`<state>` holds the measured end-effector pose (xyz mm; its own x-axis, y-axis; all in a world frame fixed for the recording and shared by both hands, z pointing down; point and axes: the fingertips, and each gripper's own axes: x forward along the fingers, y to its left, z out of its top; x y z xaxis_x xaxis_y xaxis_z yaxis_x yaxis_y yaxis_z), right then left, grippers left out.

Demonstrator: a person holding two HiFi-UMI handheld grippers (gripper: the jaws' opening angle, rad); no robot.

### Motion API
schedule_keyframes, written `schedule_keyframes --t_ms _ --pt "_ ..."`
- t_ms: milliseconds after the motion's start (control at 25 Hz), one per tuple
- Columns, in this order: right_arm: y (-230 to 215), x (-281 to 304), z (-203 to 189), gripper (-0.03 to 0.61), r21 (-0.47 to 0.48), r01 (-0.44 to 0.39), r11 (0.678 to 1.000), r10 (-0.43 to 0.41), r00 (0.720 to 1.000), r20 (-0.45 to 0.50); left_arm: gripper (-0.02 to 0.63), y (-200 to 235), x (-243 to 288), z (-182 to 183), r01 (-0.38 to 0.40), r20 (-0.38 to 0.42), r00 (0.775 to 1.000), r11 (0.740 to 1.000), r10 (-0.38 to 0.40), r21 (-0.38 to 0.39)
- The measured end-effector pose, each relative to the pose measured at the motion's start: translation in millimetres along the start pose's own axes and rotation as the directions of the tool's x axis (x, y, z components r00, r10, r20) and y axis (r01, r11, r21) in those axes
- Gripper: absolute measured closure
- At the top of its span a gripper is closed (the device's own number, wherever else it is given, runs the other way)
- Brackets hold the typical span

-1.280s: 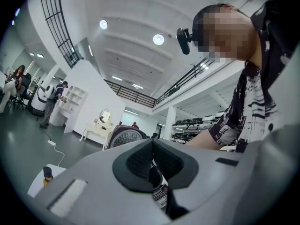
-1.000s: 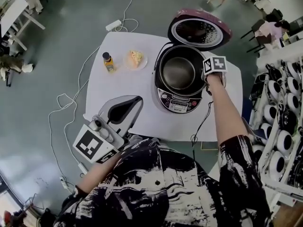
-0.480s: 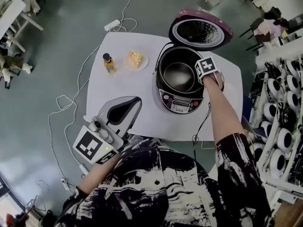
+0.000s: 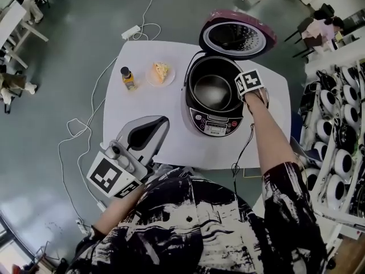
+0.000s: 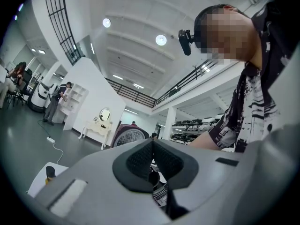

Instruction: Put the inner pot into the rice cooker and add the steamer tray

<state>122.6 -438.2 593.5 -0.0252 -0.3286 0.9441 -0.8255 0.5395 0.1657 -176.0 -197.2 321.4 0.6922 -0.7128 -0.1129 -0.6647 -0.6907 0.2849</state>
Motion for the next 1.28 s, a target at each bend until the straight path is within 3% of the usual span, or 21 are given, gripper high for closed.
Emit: schedule_keyframes --t_ms 120,280,440,760,840,920,1040,1120,1200,1280 --pt "2 -7 -1 0.531 0.168 -0.104 0.98 0.094 0.993 0.071 0.609 -2 3 0 0.015 0.0 1.0 1.0 -0.015 0.0" --pt "5 -8 -8 0.514 0.286 -0.176 0.942 0.147 0.982 0.12 0.609 -7 9 -1 0.037 -0.001 0.999 0.999 -0.037 0.0" --pt "2 -12 -15 0.523 0.404 -0.243 0.882 0.189 0.967 0.168 0.609 -10 15 -1 0.065 -0.006 0.998 0.998 -0.065 -0.002" --pt "-21 -32 -29 0.566 0.451 -0.267 0.851 0.177 0.956 0.233 0.609 -15 27 0 0.113 -0.013 0.993 0.994 -0.113 -0.005" --pt "-26 -45 -28 0.569 0.458 -0.296 0.838 0.172 0.941 0.293 0.609 -18 31 0 0.135 -0.016 0.991 0.991 -0.135 -0.006" --pt "-33 -66 -28 0.569 0.472 -0.355 0.807 0.168 0.904 0.393 0.609 -21 37 0 0.166 -0.022 0.986 0.986 -0.167 -0.009" --pt "-53 -111 -36 0.57 0.471 -0.444 0.763 0.123 0.814 0.567 0.609 -29 52 -2 0.222 -0.032 0.974 0.975 -0.222 -0.016" --pt "-78 -139 -55 0.57 0.453 -0.446 0.772 0.058 0.759 0.648 0.609 -38 66 -6 0.252 -0.043 0.967 0.968 -0.252 -0.019" --pt "-111 -156 -95 0.569 0.462 -0.369 0.806 -0.032 0.752 0.658 0.609 -51 82 -14 0.283 -0.061 0.957 0.959 -0.284 -0.023" --pt "-148 -158 -148 0.569 0.508 -0.261 0.821 -0.128 0.783 0.609 0.609 -65 98 -23 0.31 -0.084 0.947 0.95 -0.311 -0.025"
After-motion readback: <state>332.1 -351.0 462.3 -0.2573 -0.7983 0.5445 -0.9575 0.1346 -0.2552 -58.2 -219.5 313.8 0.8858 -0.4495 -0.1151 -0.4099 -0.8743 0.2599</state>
